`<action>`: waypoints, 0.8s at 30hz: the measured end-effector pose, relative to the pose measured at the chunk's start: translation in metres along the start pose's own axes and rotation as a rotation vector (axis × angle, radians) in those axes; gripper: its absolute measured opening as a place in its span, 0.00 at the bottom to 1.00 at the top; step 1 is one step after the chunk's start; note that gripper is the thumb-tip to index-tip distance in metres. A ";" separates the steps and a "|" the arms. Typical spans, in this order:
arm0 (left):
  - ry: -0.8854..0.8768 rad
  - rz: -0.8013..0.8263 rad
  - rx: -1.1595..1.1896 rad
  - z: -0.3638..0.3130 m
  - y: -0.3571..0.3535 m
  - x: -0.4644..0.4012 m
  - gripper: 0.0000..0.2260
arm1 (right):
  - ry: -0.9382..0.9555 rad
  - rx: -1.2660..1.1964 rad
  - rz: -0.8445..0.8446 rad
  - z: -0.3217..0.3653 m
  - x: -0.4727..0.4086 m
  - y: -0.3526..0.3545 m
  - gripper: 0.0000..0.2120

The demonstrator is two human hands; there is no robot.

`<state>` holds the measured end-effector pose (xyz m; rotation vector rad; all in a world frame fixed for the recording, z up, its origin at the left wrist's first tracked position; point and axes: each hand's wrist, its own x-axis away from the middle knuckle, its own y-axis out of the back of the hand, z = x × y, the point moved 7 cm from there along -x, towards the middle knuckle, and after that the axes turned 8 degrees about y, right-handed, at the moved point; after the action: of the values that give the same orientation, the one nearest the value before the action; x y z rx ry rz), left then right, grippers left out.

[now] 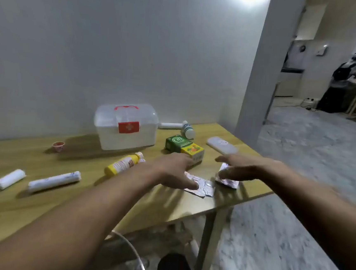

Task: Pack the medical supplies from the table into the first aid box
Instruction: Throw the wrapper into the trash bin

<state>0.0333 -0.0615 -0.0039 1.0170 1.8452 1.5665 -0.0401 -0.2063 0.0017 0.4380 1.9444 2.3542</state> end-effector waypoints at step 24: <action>-0.071 -0.165 0.012 -0.083 -0.072 0.042 0.14 | 0.169 0.147 -0.424 -0.045 0.120 -0.050 0.08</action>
<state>-0.0714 -0.0810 -0.0539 0.8894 1.8418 1.4065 -0.1731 -0.2119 -0.0325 -0.1640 2.0393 2.0432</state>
